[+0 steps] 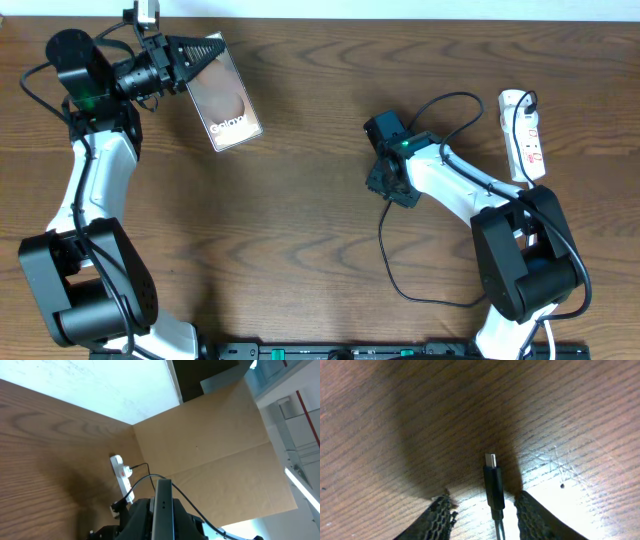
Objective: Plug charger to phone and switch on socket
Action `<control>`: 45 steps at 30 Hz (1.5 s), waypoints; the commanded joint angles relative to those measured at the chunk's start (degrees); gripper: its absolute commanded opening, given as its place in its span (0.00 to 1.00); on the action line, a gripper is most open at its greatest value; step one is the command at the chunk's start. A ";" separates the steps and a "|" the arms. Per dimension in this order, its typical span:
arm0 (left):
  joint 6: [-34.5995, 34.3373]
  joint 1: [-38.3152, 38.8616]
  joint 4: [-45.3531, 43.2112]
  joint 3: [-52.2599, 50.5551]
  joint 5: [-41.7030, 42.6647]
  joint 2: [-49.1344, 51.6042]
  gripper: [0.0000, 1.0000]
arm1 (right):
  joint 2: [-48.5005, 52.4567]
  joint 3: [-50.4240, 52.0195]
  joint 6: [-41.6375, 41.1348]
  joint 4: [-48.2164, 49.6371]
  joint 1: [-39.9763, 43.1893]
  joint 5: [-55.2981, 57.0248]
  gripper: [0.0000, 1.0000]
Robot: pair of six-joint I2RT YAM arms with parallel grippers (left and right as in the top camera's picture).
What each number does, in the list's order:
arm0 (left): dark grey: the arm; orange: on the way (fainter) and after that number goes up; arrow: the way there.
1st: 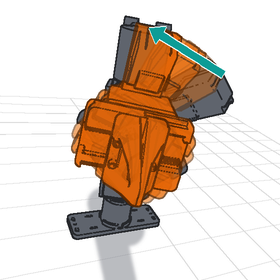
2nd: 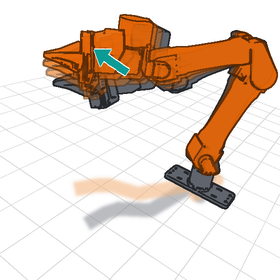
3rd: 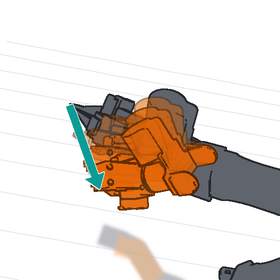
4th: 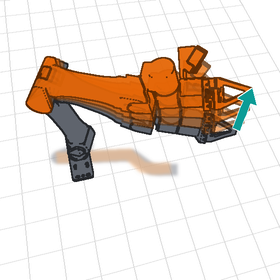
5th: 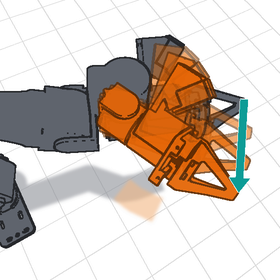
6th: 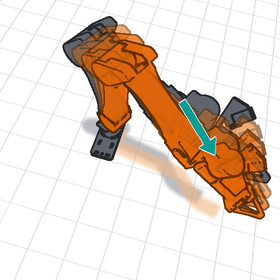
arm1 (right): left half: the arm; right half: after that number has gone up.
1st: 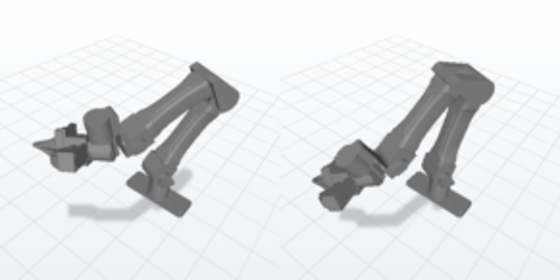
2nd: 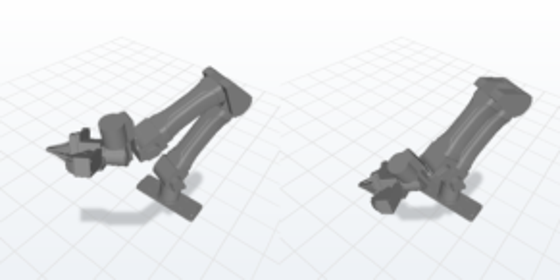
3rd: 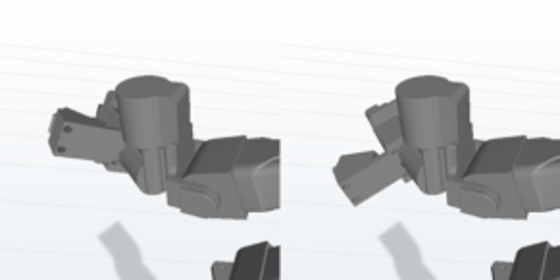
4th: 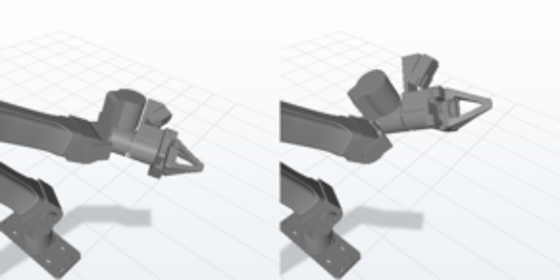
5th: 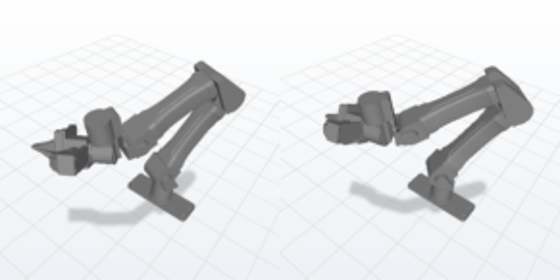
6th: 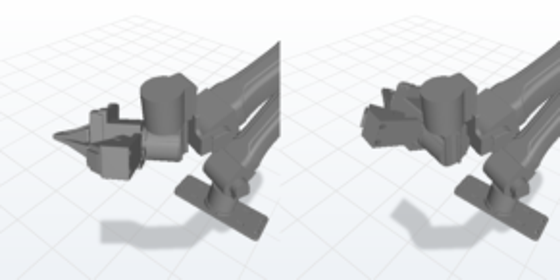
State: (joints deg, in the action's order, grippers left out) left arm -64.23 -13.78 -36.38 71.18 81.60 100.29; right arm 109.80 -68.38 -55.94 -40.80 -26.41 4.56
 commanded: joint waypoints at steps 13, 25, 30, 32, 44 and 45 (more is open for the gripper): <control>0.59 -0.11 -0.55 0.94 1.29 -1.07 0.08 | 0.04 0.63 -0.13 0.44 0.17 1.55 0.18; 0.57 -0.11 -0.55 0.94 1.57 -1.07 0.07 | 0.07 0.68 0.28 0.57 0.22 2.01 0.01; 0.57 -0.11 -0.55 0.94 1.55 -1.07 0.08 | 0.07 0.68 3.58 1.55 0.37 -2.40 0.01; 0.57 -0.11 -0.55 0.94 1.53 -1.07 0.07 | 0.07 0.68 9.35 4.55 0.90 -12.22 0.01; 0.50 -0.28 -0.61 0.94 -0.31 -1.07 0.07 | 0.07 0.68 44.35 24.96 4.31 -72.78 0.01; 0.50 -0.28 -0.61 0.94 -0.59 -1.07 0.07 | 0.07 0.68 45.79 24.81 4.31 -72.41 0.01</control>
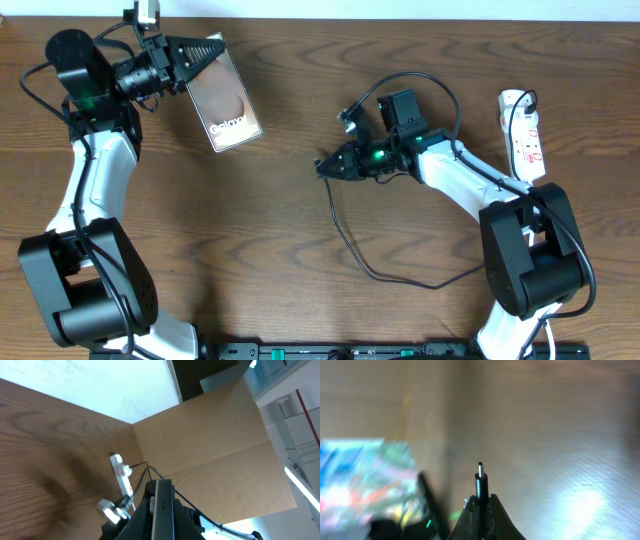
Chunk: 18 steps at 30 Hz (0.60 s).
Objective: Plug charger to phone and switch on socket
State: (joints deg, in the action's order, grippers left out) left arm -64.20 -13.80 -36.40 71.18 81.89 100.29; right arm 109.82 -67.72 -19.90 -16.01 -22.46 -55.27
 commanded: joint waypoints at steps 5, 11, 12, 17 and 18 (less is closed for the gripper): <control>0.48 -0.26 -0.59 0.94 -1.36 -1.07 0.07 | 0.04 0.02 10.12 0.39 0.22 -14.95 0.01; -0.22 -0.24 -0.59 0.94 -1.62 -1.07 0.07 | 0.04 0.02 8.48 14.56 -1.88 -32.85 0.01; -0.37 -0.17 -0.59 0.94 -1.79 -1.07 0.08 | 0.04 0.02 6.62 16.50 -2.32 -32.94 0.01; -0.39 0.42 -0.61 0.94 -5.11 -1.07 0.08 | 0.04 0.02 -5.27 28.00 -4.13 -30.58 0.01; -0.39 0.50 -0.61 0.94 -6.29 -1.07 0.07 | 0.04 0.02 -8.11 30.69 -4.33 -29.86 0.01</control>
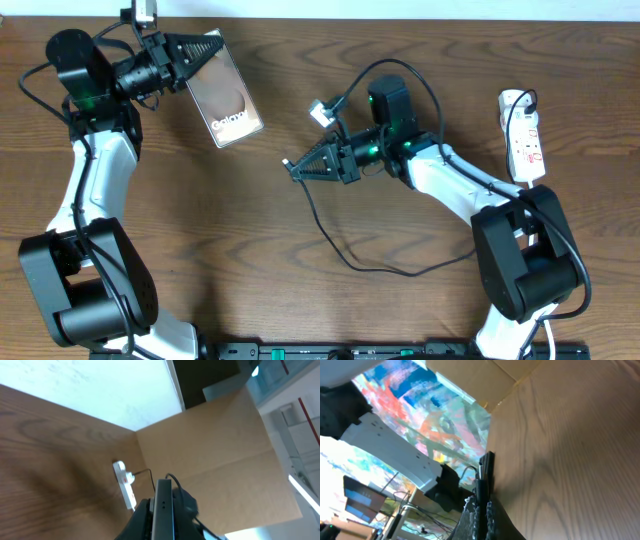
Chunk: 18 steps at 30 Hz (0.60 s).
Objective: Plug charger to phone and switch on socket
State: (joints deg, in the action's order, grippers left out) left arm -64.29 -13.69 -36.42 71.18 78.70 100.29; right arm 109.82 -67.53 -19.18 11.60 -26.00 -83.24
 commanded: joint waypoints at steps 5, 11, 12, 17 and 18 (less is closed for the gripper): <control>-0.61 0.44 -6.58 0.94 -4.83 -1.07 0.07 | 0.04 -0.17 -22.03 17.88 -1.09 -0.70 0.01; -5.60 0.55 -14.69 0.94 -7.15 -1.07 0.08 | 0.04 -0.17 -32.61 31.36 -1.11 0.96 0.01; -6.16 0.59 -14.93 0.94 -7.50 -1.07 0.07 | 0.04 -0.17 -32.70 32.15 -1.09 1.29 0.01; -10.51 1.46 -15.17 0.94 -9.14 -1.07 0.08 | 0.04 -0.17 -32.70 32.37 -1.11 2.14 0.01; -11.45 1.81 -15.17 0.94 -9.31 -1.07 0.08 | 0.04 -0.17 -32.70 32.39 -1.09 2.14 0.01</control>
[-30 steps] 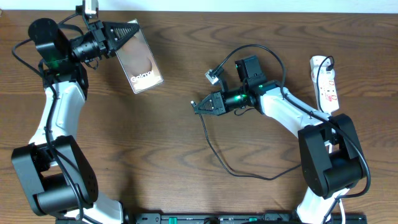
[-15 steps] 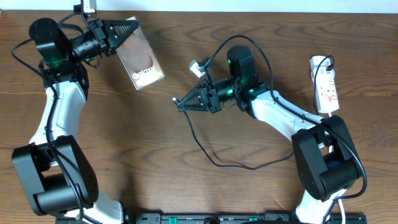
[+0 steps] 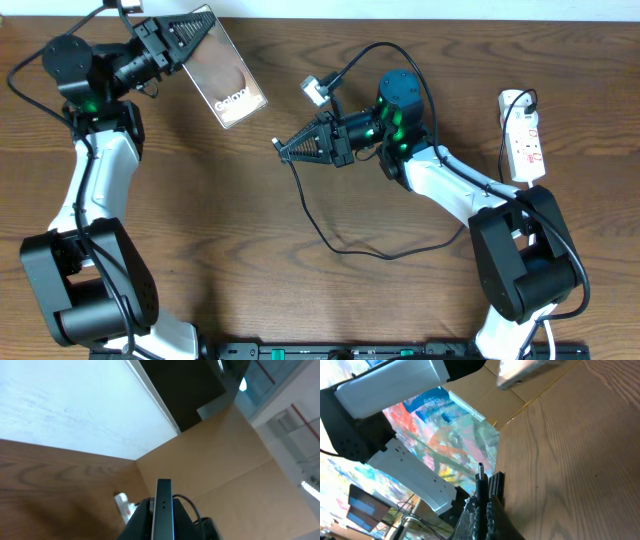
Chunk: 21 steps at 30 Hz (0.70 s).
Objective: Plug charger to phone and switch on socket
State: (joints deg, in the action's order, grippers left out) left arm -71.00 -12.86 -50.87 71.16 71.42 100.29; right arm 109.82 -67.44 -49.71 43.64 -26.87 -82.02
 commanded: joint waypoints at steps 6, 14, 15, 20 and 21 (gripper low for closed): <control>-6.03 3.34 -0.70 0.96 -2.86 -1.07 0.08 | 0.04 -0.26 -5.70 2.32 -0.22 2.19 0.01; -6.01 4.07 -0.72 0.96 -4.42 -1.07 0.07 | 0.04 -0.26 -11.41 12.94 -0.17 2.80 0.01; -6.01 4.07 -0.72 0.96 -4.39 -1.07 0.07 | 0.04 -0.26 -11.56 13.22 -0.13 3.06 0.01; -6.05 4.07 -0.70 0.96 -3.93 -1.07 0.07 | 0.04 -0.28 -11.54 13.20 -0.07 3.82 0.01; -6.05 4.07 -0.70 0.96 -3.76 -1.07 0.07 | 0.04 -0.28 -11.54 13.20 -0.07 4.11 0.01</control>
State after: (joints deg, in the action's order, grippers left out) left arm -76.29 -8.62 -50.89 71.16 68.16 100.29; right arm 109.82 -67.44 -60.25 56.62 -26.87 -79.44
